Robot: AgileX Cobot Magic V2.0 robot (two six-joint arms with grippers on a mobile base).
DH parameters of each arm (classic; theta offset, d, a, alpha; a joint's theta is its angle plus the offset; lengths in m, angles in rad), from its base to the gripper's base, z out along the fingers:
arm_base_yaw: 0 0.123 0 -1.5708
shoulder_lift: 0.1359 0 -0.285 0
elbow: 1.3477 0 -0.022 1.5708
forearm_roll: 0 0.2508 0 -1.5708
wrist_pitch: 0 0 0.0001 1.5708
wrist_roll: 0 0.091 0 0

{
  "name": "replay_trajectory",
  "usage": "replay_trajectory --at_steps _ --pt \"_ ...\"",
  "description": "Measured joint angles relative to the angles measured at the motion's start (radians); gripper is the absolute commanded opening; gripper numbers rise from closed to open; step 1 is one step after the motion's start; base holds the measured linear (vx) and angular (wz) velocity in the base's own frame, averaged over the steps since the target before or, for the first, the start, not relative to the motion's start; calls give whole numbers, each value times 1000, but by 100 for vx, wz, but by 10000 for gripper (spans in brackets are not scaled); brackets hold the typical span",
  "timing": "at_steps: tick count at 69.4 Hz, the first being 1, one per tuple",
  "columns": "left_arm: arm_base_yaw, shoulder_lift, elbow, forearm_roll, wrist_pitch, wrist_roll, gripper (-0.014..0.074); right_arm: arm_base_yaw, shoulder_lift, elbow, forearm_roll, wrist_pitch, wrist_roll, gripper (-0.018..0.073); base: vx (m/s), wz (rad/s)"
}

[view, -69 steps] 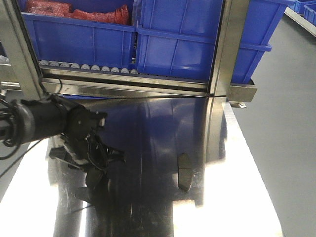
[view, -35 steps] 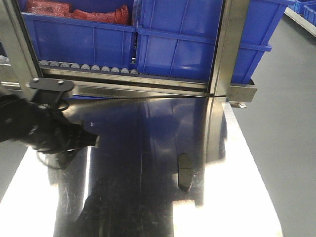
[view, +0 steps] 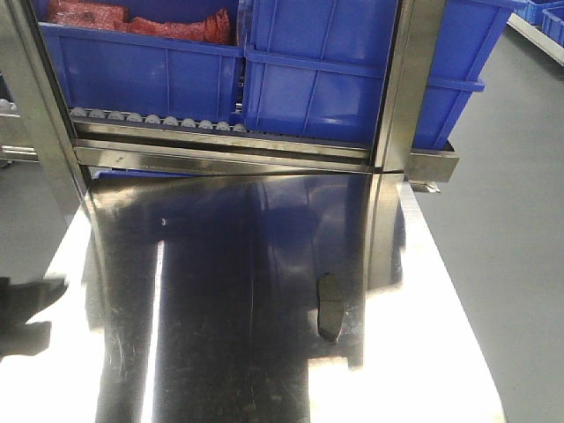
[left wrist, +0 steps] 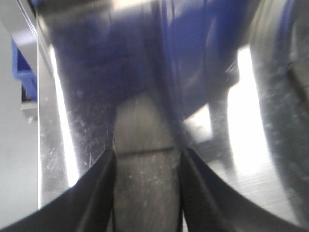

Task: Move and align brake pads A on conveyor
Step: 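Close the left gripper on the brake pad and lift it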

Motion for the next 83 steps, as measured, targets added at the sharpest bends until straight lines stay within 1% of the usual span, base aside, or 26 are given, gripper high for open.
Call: replay_trajectory --at_steps 13,22,33,83 --pt "0 -237 125 2 -35 -3 -8 0 0 0 0 0 0 463 0 0" --pt "0 -327 189 4 -44 -3 -8 0 0 0 0 0 0 463 0 0" --pt "0 -326 203 -13 -33 -4 -8 0 0 0 0 0 0 463 0 0" --pt "0 -325 203 -15 -47 -4 -8 0 0 0 0 0 0 463 0 0"
